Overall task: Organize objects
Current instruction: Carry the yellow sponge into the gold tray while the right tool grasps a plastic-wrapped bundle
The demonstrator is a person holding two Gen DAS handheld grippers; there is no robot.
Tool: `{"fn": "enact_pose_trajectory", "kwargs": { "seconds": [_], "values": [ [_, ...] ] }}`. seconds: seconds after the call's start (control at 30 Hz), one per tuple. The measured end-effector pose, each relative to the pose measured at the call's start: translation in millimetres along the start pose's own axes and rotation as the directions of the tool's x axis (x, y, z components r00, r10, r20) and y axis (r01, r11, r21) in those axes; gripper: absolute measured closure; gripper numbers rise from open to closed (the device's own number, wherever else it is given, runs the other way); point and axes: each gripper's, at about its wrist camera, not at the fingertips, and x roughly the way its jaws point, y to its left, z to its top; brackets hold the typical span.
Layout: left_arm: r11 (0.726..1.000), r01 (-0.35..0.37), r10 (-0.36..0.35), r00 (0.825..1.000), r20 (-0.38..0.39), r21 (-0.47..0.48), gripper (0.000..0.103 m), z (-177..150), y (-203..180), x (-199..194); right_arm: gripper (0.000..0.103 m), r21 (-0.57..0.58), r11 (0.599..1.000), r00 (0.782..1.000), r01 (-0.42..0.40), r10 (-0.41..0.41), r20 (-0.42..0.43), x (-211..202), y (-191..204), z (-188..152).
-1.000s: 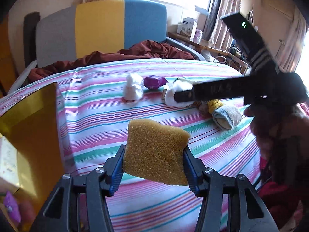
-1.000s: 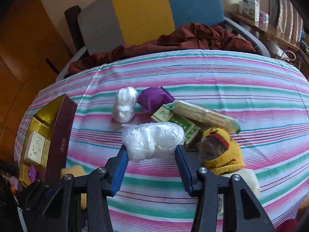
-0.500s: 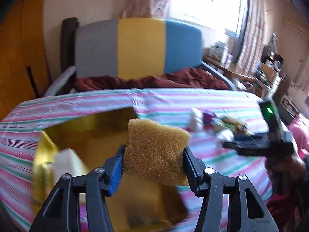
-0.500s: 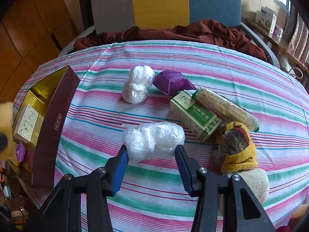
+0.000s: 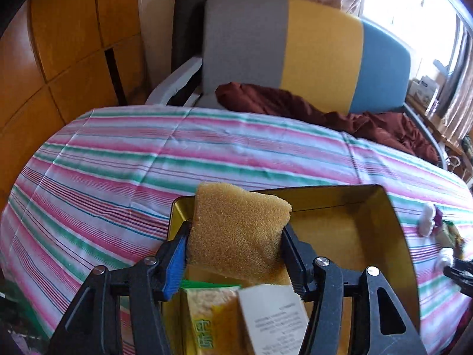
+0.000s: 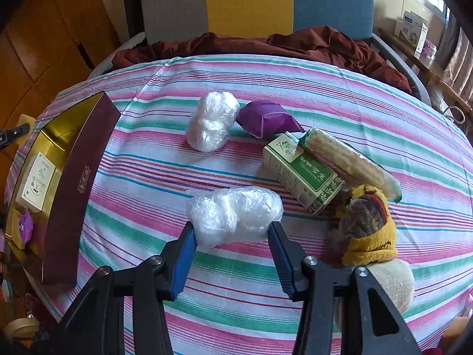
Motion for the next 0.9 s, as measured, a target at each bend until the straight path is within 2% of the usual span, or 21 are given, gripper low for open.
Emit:
{"fn": "enact_pose_trajectory", "kwargs": {
  "seconds": [0.13, 0.27, 0.4, 0.53, 0.73, 0.9],
  "values": [
    [0.999, -0.030, 0.031, 0.998, -0.057, 0.024, 0.041, -3, 1, 27, 0.054, -0.010, 1.000, 1.000, -0.001, 0.001, -0.006, 2, 2, 0],
    [0.999, -0.040, 0.039, 0.995, -0.092, -0.013, 0.038, -6, 8, 41, 0.054, -0.006, 1.000, 1.000, -0.004, 0.004, -0.008, 3, 1, 1],
    [0.998, -0.058, 0.057, 0.995, -0.083, -0.010, 0.028, -8, 9, 39, 0.054, -0.006, 1.000, 1.000, -0.004, 0.004, -0.011, 3, 1, 0],
    [0.999, -0.046, 0.044, 0.996, -0.071, -0.027, 0.027, -11, 12, 27, 0.054, -0.009, 1.000, 1.000, 0.004, -0.004, -0.016, 5, 0, 0],
    [0.999, -0.037, 0.039, 0.998, 0.052, -0.040, 0.026, -29, 4, -30, 0.054, -0.014, 1.000, 1.000, 0.012, -0.012, -0.017, 4, 0, 0],
    [0.999, -0.017, 0.024, 0.989, 0.144, -0.049, 0.022, -66, -11, -79, 0.054, -0.018, 1.000, 1.000, 0.025, -0.025, -0.010, 3, 1, -1]
  ]
}}
